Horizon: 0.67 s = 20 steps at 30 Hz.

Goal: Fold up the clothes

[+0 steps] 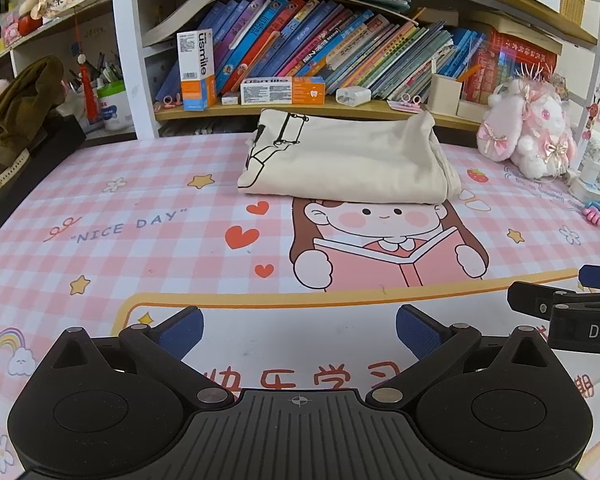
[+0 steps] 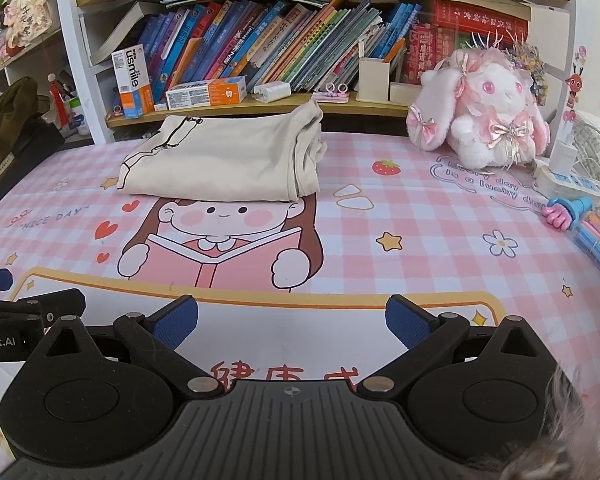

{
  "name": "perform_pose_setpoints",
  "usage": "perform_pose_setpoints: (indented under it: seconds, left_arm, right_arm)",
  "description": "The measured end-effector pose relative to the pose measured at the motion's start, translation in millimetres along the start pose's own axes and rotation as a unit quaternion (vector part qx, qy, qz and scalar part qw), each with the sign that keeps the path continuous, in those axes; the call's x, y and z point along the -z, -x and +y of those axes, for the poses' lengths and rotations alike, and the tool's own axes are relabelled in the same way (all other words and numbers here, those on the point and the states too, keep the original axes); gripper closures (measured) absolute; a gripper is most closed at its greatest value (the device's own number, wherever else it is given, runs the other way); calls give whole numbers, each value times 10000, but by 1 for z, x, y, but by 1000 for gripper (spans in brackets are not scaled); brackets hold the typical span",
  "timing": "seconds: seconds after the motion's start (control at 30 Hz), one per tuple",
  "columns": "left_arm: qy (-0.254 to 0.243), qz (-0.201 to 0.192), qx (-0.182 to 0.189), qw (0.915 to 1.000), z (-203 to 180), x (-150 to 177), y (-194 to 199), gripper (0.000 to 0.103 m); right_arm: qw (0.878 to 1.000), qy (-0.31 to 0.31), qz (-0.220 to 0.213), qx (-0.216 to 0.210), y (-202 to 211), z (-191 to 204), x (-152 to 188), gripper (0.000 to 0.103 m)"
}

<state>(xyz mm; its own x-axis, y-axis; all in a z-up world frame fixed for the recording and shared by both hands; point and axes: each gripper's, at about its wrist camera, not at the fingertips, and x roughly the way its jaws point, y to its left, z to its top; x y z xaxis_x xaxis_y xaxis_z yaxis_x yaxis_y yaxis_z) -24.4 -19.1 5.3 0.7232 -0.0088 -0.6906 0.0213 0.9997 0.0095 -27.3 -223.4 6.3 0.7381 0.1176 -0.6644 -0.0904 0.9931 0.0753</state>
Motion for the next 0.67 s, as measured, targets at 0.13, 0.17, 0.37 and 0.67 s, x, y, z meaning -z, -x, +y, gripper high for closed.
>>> perform_pose_setpoints:
  seconds: [0.13,0.17,0.37,0.67]
  left_arm:
    - [-3,-5,18,10000,-1,-1,0,0]
    - [-3,-3,16,10000,-1,-1,0,0]
    - [32,62,14,10000,-1,-2,-3,0]
    - [73,87,69,9999,0,-4,-5,0]
  right_arm:
    - [10000,-2,6,-5,0,-1,0,2]
    - [10000,-4,9,-5,0,-1,-1,2]
    - [10000,-4,26,-10,-2,-1,-1,2]
    - [10000,-50,55,15,-7,-4,-2,2]
